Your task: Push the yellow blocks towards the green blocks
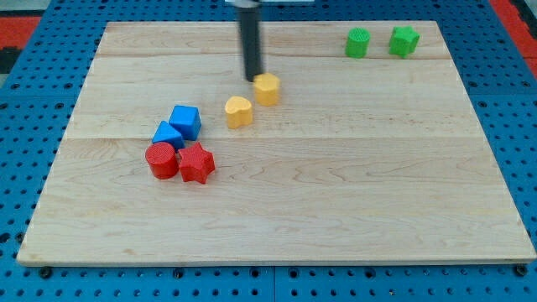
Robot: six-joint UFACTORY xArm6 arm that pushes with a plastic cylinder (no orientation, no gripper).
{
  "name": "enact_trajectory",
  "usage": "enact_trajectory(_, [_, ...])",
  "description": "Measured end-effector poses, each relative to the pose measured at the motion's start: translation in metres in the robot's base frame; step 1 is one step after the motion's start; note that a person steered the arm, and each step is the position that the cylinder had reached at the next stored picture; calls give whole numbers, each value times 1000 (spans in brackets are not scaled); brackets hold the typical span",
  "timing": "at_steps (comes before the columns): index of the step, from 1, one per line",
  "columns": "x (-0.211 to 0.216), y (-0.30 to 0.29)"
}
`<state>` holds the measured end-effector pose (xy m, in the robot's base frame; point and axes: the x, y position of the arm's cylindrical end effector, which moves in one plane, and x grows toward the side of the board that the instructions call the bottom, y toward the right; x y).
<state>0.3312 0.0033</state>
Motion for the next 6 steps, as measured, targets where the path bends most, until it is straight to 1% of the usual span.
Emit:
enact_trajectory(1, [26,-62])
enact_trajectory(2, [35,-119])
enact_trajectory(3, [96,-94])
enact_trajectory(4, [72,-17])
enact_trajectory(5, [28,31])
enact_trajectory(6, [10,39])
